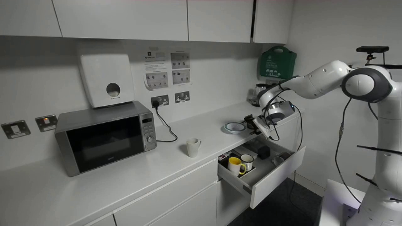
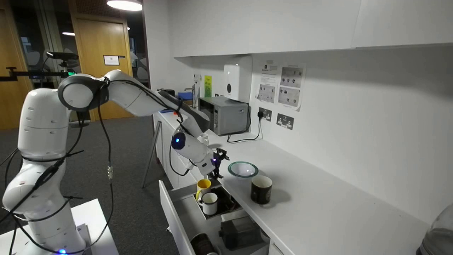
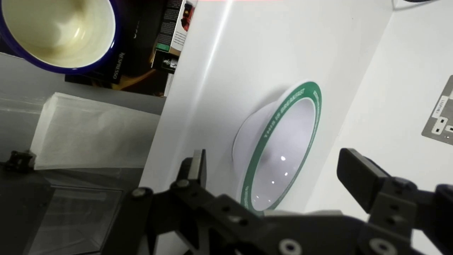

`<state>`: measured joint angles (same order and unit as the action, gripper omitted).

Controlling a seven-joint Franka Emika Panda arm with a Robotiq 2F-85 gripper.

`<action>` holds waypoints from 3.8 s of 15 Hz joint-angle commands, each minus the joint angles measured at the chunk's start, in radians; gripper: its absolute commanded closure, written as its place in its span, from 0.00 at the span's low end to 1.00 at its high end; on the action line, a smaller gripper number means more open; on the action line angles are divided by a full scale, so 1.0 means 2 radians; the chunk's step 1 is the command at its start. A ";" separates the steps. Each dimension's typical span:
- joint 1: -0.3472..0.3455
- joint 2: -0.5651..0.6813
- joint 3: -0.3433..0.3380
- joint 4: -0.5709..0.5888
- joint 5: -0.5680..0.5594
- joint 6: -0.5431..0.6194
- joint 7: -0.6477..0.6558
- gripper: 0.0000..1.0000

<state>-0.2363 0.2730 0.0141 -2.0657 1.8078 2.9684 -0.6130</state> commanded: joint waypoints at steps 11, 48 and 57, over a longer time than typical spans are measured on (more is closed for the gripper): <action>-0.006 0.023 -0.008 0.044 0.022 -0.033 -0.029 0.00; -0.013 0.032 -0.021 0.056 0.074 -0.084 -0.088 0.99; -0.029 -0.029 -0.040 -0.044 0.131 -0.175 -0.152 0.99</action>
<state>-0.2703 0.3106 -0.0579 -2.0329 2.0253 2.7096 -0.8504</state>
